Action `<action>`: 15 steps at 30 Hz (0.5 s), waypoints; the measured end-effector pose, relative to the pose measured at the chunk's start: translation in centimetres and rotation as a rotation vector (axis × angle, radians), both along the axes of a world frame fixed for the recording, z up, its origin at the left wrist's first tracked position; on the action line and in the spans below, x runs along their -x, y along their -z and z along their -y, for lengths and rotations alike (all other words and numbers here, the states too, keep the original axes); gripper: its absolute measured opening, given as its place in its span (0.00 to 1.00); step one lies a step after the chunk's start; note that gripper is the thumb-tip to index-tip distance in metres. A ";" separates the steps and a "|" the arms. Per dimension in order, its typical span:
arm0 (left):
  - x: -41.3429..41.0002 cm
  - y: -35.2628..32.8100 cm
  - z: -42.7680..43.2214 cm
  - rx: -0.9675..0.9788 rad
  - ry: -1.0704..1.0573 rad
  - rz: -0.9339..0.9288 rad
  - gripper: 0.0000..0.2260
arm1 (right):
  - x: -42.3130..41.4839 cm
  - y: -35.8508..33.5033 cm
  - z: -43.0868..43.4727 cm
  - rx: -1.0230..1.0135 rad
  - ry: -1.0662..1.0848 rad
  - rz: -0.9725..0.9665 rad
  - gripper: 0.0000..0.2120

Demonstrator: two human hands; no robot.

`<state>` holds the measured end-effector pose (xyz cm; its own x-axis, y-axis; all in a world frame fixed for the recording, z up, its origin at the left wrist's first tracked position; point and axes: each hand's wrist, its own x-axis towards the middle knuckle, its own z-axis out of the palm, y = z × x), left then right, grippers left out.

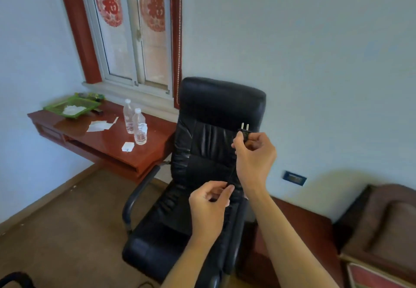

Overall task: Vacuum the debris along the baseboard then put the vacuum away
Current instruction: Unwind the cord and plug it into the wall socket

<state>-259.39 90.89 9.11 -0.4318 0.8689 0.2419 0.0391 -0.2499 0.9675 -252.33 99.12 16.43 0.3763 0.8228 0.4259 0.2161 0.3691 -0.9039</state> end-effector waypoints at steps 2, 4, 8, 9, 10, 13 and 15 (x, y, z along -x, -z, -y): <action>-4.6 0.2 -0.6 0.012 0.061 -0.023 0.03 | -5.0 0.6 -0.7 0.019 0.050 0.032 0.09; -9.1 0.4 -1.0 0.021 0.117 -0.054 0.02 | -9.8 1.2 -1.0 0.043 0.095 0.045 0.11; -17.0 1.3 -1.4 0.108 0.214 -0.032 0.01 | -18.0 2.5 -0.9 0.108 0.155 0.023 0.13; -18.6 1.6 -1.5 0.124 0.225 -0.033 0.02 | -19.6 2.7 -0.9 0.124 0.169 0.023 0.13; -20.1 1.8 -1.6 0.133 0.235 -0.033 0.03 | -21.2 3.0 -0.9 0.141 0.188 0.035 0.13; -23.6 1.8 -1.8 0.150 0.269 -0.068 0.03 | -25.0 3.4 -1.0 0.174 0.237 0.099 0.13; -25.4 2.1 -2.2 0.165 0.286 -0.089 0.04 | -27.0 3.7 -1.2 0.181 0.269 0.138 0.12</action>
<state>-234.03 93.14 7.00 -0.1485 0.9823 0.1139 0.0764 -0.1034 0.9917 -225.34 100.36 12.70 0.5392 0.7687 0.3439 0.4086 0.1183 -0.9050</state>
